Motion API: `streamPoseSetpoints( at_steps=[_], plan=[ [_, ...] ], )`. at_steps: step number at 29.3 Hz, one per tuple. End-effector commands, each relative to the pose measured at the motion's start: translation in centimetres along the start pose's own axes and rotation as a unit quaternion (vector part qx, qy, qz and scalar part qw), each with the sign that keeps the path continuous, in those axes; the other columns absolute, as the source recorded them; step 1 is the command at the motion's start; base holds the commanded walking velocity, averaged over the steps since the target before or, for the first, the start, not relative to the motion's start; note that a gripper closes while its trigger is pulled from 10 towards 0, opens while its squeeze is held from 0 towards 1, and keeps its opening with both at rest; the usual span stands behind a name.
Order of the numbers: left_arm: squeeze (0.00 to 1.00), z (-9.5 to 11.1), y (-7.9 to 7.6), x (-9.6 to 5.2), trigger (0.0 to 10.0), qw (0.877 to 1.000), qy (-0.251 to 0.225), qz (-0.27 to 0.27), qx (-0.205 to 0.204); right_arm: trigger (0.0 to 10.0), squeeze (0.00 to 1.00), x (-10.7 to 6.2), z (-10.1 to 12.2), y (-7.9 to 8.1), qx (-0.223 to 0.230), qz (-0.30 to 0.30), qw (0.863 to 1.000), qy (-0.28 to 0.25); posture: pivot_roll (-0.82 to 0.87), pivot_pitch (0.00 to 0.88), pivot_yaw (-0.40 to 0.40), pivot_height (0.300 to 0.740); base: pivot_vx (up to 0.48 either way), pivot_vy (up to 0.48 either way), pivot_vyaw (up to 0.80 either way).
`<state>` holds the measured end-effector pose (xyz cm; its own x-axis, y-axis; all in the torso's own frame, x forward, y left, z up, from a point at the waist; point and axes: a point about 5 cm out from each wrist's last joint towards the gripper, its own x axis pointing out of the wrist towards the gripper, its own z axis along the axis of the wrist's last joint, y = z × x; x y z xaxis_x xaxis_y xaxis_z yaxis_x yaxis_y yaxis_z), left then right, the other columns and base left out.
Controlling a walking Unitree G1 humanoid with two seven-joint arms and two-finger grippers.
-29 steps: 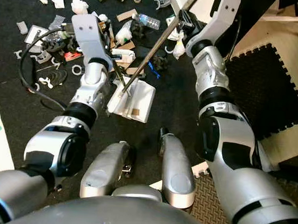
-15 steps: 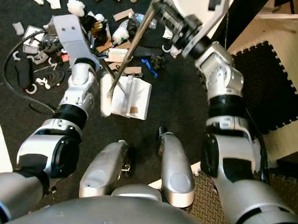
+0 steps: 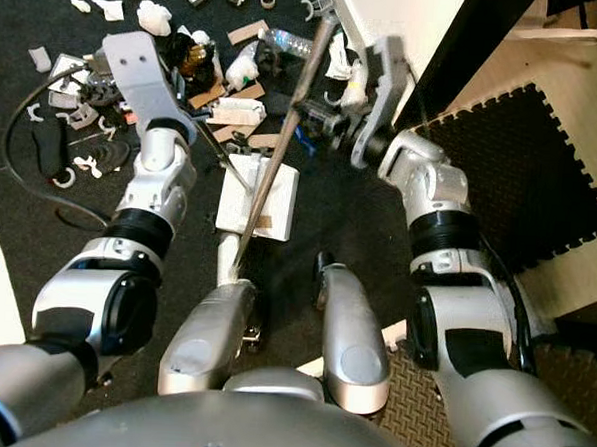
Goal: Sweep floor
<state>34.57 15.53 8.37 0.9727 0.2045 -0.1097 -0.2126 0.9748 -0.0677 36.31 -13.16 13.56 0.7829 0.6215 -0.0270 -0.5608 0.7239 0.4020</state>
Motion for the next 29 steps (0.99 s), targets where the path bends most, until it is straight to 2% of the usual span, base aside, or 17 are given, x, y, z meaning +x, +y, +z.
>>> streamPoseSetpoints(
  at_steps=[1, 4, 9, 14, 18, 20, 21, 23, 26, 29],
  plan=[
    [0.00, 0.0, 1.3, 0.0, 10.0, 1.000, -0.007, 0.014, 0.002, 10.0, 0.00, -0.5, 1.1, -0.9, -0.021, -0.036, 0.999, -0.035, 0.03, 0.165, -0.017, 0.740, 0.000, 0.000, 0.00],
    [0.00, 0.2, 1.5, -0.1, 10.0, 1.000, -0.013, 0.016, -0.001, 10.0, 0.00, -0.7, 1.4, -1.3, -0.037, -0.052, 0.997, -0.035, 0.03, 0.161, -0.017, 0.740, 0.000, 0.000, 0.00],
    [0.00, 1.2, 3.3, -0.1, 10.0, 0.998, -0.032, 0.046, -0.030, 10.0, 0.00, -1.2, 1.5, -2.2, -0.080, -0.091, 0.992, -0.031, 0.02, 0.155, -0.018, 0.740, 0.000, 0.000, 0.00],
    [0.00, 1.9, 3.8, -0.1, 10.0, 0.997, -0.044, 0.057, -0.043, 10.0, 0.00, -1.2, 1.5, -2.5, -0.090, -0.113, 0.989, -0.036, 0.02, 0.154, -0.023, 0.740, 0.000, 0.000, 0.00],
    [0.00, 5.0, 4.6, -0.3, 10.0, 0.990, -0.101, 0.065, -0.073, 10.0, 0.00, -1.1, 1.5, -3.0, -0.089, -0.150, 0.984, -0.040, 0.03, 0.141, -0.037, 0.740, 0.000, 0.000, 0.00],
    [0.00, 5.5, 4.5, -0.5, 10.0, 0.989, -0.109, 0.058, -0.076, 10.0, 0.00, -1.0, 1.8, -3.0, -0.096, -0.157, 0.982, -0.043, 0.03, 0.138, -0.038, 0.740, 0.000, 0.000, 0.00],
    [0.00, 6.1, 4.0, -1.2, 10.0, 0.988, -0.120, 0.035, -0.085, 10.0, 0.00, -1.1, 2.8, -3.2, -0.120, -0.175, 0.976, -0.054, 0.03, 0.131, -0.037, 0.740, 0.000, 0.000, 0.00],
    [0.00, 6.3, 3.7, -1.6, 10.0, 0.988, -0.124, 0.023, -0.091, 10.0, 0.00, -1.1, 3.3, -3.3, -0.131, -0.181, 0.973, -0.061, 0.03, 0.130, -0.036, 0.740, 0.000, 0.000, 0.00],
    [0.00, 7.3, 2.9, -3.0, 10.0, 0.982, -0.140, -0.011, -0.123, 10.0, 0.00, -1.5, 4.6, -3.7, -0.146, -0.206, 0.963, -0.089, 0.03, 0.122, -0.036, 0.740, 0.000, 0.000, 0.00],
    [0.00, 8.4, 2.5, -3.7, 10.0, 0.976, -0.154, -0.030, -0.151, 10.0, 0.00, -1.9, 5.3, -4.4, -0.110, -0.227, 0.960, -0.119, 0.03, 0.116, -0.038, 0.740, 0.000, 0.000, 0.00]
  ],
)
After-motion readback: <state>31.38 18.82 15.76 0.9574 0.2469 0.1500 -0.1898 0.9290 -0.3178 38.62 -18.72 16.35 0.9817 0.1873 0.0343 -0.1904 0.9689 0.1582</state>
